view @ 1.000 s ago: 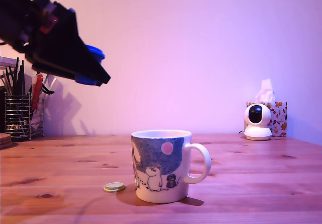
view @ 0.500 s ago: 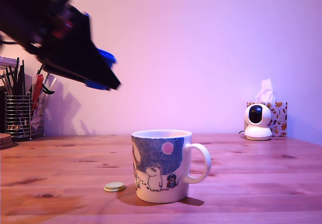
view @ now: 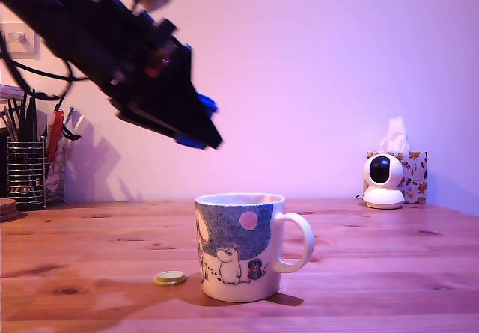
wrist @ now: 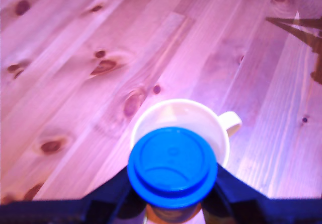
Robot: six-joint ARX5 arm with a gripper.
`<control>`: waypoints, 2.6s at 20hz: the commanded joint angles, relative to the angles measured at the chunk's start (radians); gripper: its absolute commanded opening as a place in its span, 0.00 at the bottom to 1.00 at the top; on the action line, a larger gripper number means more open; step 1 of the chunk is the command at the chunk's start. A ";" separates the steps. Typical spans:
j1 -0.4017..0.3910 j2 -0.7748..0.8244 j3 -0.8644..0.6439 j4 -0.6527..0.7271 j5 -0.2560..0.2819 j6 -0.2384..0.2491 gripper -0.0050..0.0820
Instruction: Pick up the coffee capsules on the table and drop them inside the coffee cup
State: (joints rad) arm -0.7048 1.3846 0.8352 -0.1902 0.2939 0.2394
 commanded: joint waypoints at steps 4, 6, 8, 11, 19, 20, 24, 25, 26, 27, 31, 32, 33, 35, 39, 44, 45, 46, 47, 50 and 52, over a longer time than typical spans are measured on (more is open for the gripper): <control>-0.035 0.084 0.051 -0.017 -0.016 0.003 0.24; -0.040 0.103 0.063 -0.029 -0.024 0.003 0.24; -0.040 0.114 0.070 -0.030 -0.042 -0.004 0.24; -0.040 0.115 0.071 -0.015 -0.041 -0.004 0.24; -0.045 0.116 0.071 0.013 -0.041 -0.005 0.24; -0.045 0.117 0.071 0.014 -0.041 -0.005 0.24; -0.048 0.151 0.082 0.013 -0.041 -0.007 0.24; -0.050 0.161 0.087 0.014 -0.041 -0.007 0.24; -0.051 0.168 0.092 0.011 -0.041 -0.007 0.24; -0.054 0.178 0.097 0.010 -0.041 -0.008 0.24; -0.061 0.181 0.100 0.000 -0.041 -0.008 0.24; -0.061 0.181 0.100 -0.002 -0.042 -0.015 0.24; -0.061 0.181 0.100 -0.004 -0.042 -0.023 0.24; -0.061 0.181 0.100 -0.004 -0.042 -0.028 0.24; -0.060 0.181 0.100 -0.029 -0.042 -0.030 0.26; -0.061 0.181 0.100 -0.031 -0.047 -0.030 0.62; -0.061 0.181 0.100 -0.029 -0.049 -0.030 0.66; -0.061 0.181 0.100 -0.027 -0.055 -0.030 0.72; -0.061 0.181 0.100 -0.028 -0.066 -0.030 0.73; -0.061 0.180 0.101 -0.027 -0.076 -0.029 0.73; -0.061 0.180 0.103 -0.031 -0.078 -0.029 0.73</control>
State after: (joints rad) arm -0.7631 1.5486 0.9260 -0.2249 0.2153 0.2146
